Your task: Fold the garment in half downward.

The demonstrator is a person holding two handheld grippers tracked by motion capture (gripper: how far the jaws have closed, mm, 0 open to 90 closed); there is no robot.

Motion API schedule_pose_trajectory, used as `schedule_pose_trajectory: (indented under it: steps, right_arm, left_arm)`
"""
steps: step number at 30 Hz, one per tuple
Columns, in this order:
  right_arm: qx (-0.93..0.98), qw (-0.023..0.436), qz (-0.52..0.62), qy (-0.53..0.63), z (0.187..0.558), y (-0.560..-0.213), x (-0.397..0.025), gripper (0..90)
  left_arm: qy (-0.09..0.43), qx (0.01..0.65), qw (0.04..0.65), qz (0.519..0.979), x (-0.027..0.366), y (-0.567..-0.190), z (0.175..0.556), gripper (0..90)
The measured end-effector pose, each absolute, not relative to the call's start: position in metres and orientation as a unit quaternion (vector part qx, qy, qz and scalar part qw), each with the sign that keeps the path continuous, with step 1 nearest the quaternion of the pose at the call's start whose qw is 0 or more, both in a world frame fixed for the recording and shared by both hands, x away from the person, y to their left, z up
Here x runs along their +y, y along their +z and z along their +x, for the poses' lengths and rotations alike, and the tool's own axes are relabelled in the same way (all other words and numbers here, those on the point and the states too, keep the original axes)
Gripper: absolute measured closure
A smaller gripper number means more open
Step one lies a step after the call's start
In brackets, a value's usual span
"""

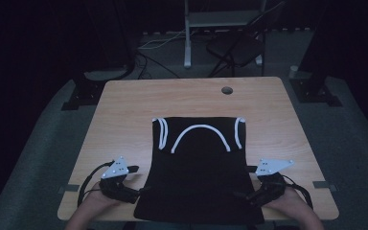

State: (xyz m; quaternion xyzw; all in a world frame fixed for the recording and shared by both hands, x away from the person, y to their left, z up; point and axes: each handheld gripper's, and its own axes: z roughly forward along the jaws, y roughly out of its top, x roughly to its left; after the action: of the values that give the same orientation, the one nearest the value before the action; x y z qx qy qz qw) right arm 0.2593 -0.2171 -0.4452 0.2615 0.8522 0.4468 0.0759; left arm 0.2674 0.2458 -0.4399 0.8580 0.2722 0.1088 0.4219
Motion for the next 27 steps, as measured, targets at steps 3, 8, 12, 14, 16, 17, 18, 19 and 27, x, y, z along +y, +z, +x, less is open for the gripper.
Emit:
schedule_pose_trajectory:
  steps: [3, 8, 12, 14, 16, 17, 18, 19, 27]
  right_arm:
    - [0.854, 0.076, 0.260, 0.444, 0.260, -0.445, -0.216, 0.4]
    - [0.854, 0.077, 0.264, 0.441, 0.267, -0.445, -0.216, 0.4]
    - [0.851, 0.077, 0.268, 0.444, 0.278, -0.445, -0.216, 0.4]
    - [0.849, 0.077, 0.272, 0.446, 0.285, -0.445, -0.216, 0.4]
    - [0.847, 0.077, 0.274, 0.448, 0.292, -0.445, -0.217, 0.4]
    - [0.847, 0.079, 0.275, 0.449, 0.296, -0.445, -0.217, 0.4]
    - [0.846, 0.083, 0.278, 0.447, 0.301, -0.445, -0.218, 0.4]
    - [0.845, 0.084, 0.280, 0.448, 0.305, -0.445, -0.218, 0.4]
    - [0.838, 0.096, 0.275, 0.461, 0.337, -0.444, -0.224, 0.5]
  left_arm:
    - [0.107, 0.278, 0.427, 0.854, 0.246, -0.440, 0.268, 11.7]
    - [0.102, 0.278, 0.422, 0.857, 0.244, -0.440, 0.275, 11.8]
    - [0.105, 0.276, 0.418, 0.859, 0.241, -0.438, 0.284, 11.8]
    - [0.110, 0.276, 0.418, 0.859, 0.239, -0.436, 0.289, 11.7]
    - [0.117, 0.274, 0.417, 0.859, 0.237, -0.435, 0.296, 11.8]
    - [0.116, 0.273, 0.414, 0.861, 0.236, -0.434, 0.301, 11.8]
    - [0.116, 0.272, 0.412, 0.862, 0.235, -0.434, 0.303, 11.7]
    - [0.118, 0.270, 0.411, 0.863, 0.233, -0.434, 0.307, 11.7]
    - [0.095, 0.259, 0.400, 0.874, 0.220, -0.434, 0.336, 11.8]
